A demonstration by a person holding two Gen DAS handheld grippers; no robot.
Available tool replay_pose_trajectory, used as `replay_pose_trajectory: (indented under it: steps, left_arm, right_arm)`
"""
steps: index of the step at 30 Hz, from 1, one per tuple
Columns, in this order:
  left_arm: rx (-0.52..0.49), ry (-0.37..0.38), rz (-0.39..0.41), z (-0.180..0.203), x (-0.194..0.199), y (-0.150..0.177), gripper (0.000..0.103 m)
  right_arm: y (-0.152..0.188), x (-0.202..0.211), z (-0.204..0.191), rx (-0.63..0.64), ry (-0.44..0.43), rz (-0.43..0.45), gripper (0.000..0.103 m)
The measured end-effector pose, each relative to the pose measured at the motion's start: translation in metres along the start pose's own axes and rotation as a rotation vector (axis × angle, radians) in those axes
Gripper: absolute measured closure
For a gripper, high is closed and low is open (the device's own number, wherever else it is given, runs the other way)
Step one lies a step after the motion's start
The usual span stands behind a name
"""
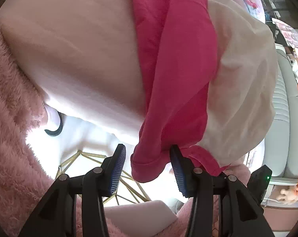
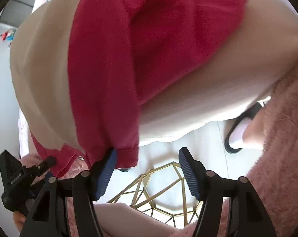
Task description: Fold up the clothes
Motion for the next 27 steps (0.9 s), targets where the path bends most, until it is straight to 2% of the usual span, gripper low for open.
replay_pose_trajectory:
  steps: [4, 6, 7, 9, 12, 15, 18, 19, 20, 21, 22, 24, 26, 27]
  left_arm:
    - [0.002, -0.006, 0.001, -0.003, 0.0, 0.001, 0.06]
    - [-0.004, 0.007, 0.004, -0.001, 0.001, 0.001, 0.06]
    - [-0.009, 0.006, 0.002, 0.0, 0.001, 0.001, 0.06]
    - [-0.019, 0.003, -0.005, 0.001, -0.001, 0.001, 0.06]
    - [-0.035, 0.001, -0.017, 0.004, -0.002, 0.002, 0.06]
    - [-0.036, 0.009, -0.018, 0.002, -0.002, 0.004, 0.06]
    - [-0.021, 0.016, -0.023, -0.002, -0.004, 0.005, 0.06]
    - [-0.022, 0.015, -0.024, -0.002, -0.004, 0.005, 0.06]
    - [-0.023, 0.014, -0.025, -0.003, -0.005, 0.005, 0.06]
    - [-0.023, 0.013, -0.024, -0.004, -0.004, 0.005, 0.06]
    - [-0.022, 0.012, -0.022, -0.005, -0.004, 0.004, 0.06]
    - [-0.02, 0.01, -0.018, -0.007, -0.004, 0.003, 0.06]
    - [-0.014, 0.0, -0.013, -0.01, -0.005, 0.002, 0.06]
    - [-0.018, 0.0, -0.012, -0.01, -0.006, 0.001, 0.06]
  right_arm:
    - [0.003, 0.011, -0.007, 0.026, -0.008, 0.003, 0.038]
    - [0.001, 0.033, -0.017, 0.058, -0.067, 0.079, 0.037]
    - [-0.002, 0.037, -0.018, 0.056, -0.084, 0.099, 0.032]
    - [-0.008, 0.045, -0.02, 0.052, -0.117, 0.137, 0.03]
    - [-0.01, 0.038, -0.019, 0.011, -0.137, 0.084, 0.03]
    - [-0.009, 0.032, -0.02, 0.011, -0.121, 0.058, 0.03]
    - [-0.014, 0.009, -0.022, -0.041, -0.195, -0.028, 0.03]
    - [-0.014, 0.005, -0.022, -0.072, -0.231, -0.06, 0.033]
    - [-0.014, 0.002, -0.022, -0.1, -0.267, -0.088, 0.049]
    - [-0.014, 0.005, -0.025, -0.098, -0.304, -0.089, 0.057]
    - [-0.015, 0.014, -0.03, -0.067, -0.319, -0.071, 0.068]
    - [-0.017, 0.028, -0.033, -0.015, -0.312, -0.014, 0.082]
    - [-0.021, 0.045, -0.036, -0.011, -0.354, 0.043, 0.092]
    - [-0.026, 0.061, -0.039, -0.002, -0.395, 0.101, 0.092]
Point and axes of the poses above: each gripper's, at about its wrist camera, not at the fingertips, and x roughly against the way its jaws point, z to its right, y to its underside, the point moved 9 cm from there along -x, roughly the way its jaws point, and after that the axes turned 9 degrees about -x, right-handed, at the moved point
